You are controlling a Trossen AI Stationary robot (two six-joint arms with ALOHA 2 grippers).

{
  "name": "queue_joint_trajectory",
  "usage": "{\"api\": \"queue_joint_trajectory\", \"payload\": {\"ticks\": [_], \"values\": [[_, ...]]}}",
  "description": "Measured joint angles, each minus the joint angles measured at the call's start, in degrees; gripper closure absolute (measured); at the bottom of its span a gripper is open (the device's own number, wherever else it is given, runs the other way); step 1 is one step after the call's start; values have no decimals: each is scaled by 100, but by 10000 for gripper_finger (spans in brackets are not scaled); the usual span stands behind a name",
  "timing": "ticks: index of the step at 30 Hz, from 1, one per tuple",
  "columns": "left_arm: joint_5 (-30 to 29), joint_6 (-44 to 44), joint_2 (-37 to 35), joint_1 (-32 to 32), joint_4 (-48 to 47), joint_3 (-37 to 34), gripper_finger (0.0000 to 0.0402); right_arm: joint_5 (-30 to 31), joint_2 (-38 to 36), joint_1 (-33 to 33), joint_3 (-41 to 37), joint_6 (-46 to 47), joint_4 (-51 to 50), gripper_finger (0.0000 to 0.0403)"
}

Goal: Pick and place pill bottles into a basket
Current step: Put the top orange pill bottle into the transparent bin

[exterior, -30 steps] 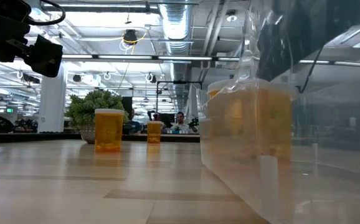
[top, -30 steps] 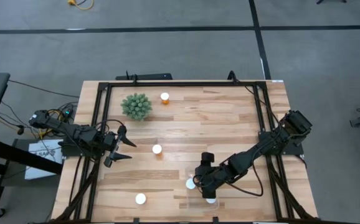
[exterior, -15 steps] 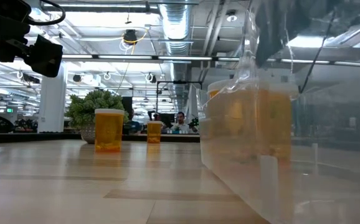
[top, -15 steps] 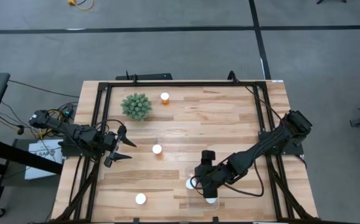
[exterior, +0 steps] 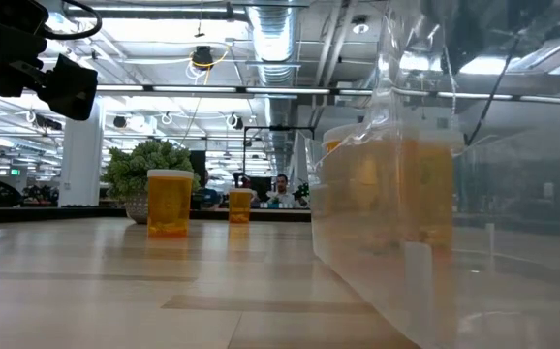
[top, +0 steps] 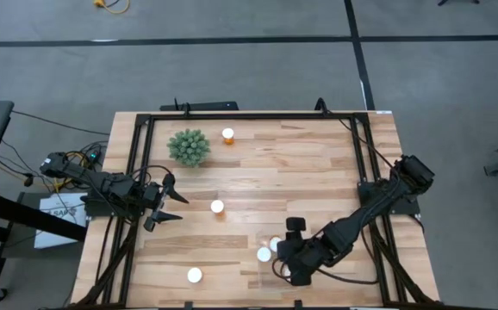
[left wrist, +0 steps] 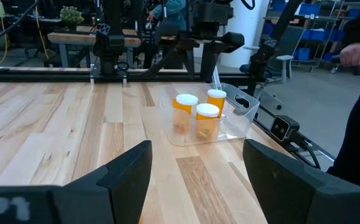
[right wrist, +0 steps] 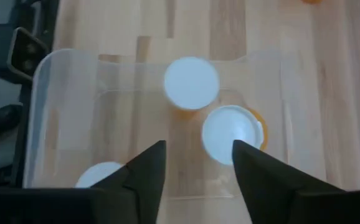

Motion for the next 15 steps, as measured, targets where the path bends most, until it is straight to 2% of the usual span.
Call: {"api": "queue_joint_trajectory", "payload": {"ticks": [8, 15], "values": [[0, -2, 1, 0, 0, 0, 159, 15, 136, 7, 4, -6, 40, 311], [0, -2, 0, 0, 0, 1, 159, -293, 518, -23, -2, -155, 280, 323]]}}
